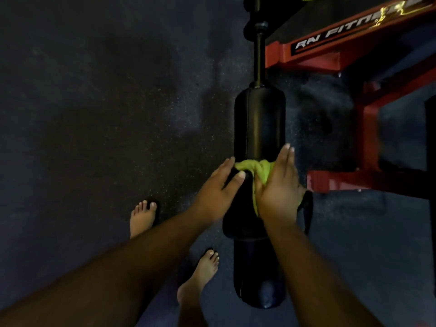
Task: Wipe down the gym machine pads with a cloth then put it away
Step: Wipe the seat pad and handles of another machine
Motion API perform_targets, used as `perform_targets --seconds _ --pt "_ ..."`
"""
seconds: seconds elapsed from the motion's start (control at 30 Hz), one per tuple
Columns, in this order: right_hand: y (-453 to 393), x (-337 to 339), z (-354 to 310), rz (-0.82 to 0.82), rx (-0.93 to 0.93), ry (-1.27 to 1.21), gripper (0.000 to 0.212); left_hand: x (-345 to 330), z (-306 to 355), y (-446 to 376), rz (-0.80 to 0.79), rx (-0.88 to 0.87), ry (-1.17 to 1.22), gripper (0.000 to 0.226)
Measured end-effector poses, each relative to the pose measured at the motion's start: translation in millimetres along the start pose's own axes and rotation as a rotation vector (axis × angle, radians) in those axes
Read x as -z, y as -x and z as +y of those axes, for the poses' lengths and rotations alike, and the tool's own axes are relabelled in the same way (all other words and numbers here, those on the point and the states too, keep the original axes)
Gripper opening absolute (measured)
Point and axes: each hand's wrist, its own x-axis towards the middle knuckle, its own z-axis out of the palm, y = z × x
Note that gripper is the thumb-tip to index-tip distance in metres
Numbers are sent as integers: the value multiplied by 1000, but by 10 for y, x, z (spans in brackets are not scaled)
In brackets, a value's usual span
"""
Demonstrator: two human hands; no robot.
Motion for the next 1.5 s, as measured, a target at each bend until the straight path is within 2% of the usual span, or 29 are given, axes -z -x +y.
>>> perform_targets --seconds 0.07,0.13,0.2,0.33,0.47,0.6,0.67,0.73,0.8,0.9,1.03,1.17,1.3,1.4,1.5 --pt "-54 67 0 -21 33 18 99 16 79 -124 -50 -28 -31 63" --pt "195 113 35 -172 1 109 114 24 104 -185 -101 -41 -47 66" --pt "605 115 128 -260 -34 123 120 15 135 -228 -116 -56 -129 65" --pt "916 13 236 -195 -73 81 112 -35 258 -273 -131 -57 -198 65" --pt "381 2 63 -31 -67 -68 110 -16 250 -299 -108 -40 -88 64" --pt "-208 94 29 109 57 -282 91 49 223 -369 2 -39 36 70" --pt "-198 117 39 66 87 -228 86 60 243 -382 13 -54 11 75" --pt "54 125 97 -95 43 -80 100 71 273 -372 -26 -58 -52 72" --pt "421 112 194 -201 -39 -41 111 71 297 -384 -97 -60 -134 71" --pt "548 78 236 -166 -60 -97 102 59 368 -425 -144 -27 -177 73" --pt "-164 47 51 -42 -28 -133 89 37 408 -449 -104 -14 -109 68" --pt "-653 92 -110 24 -4 -194 88 127 396 -493 -24 -17 -2 65" --pt "-125 155 154 -122 6 -190 90 158 410 -475 -76 -19 7 65" --pt "501 205 369 -134 16 -221 91 167 484 -454 -140 8 -10 64" --pt "455 118 304 -135 -101 -235 95 158 511 -451 -155 48 49 65"
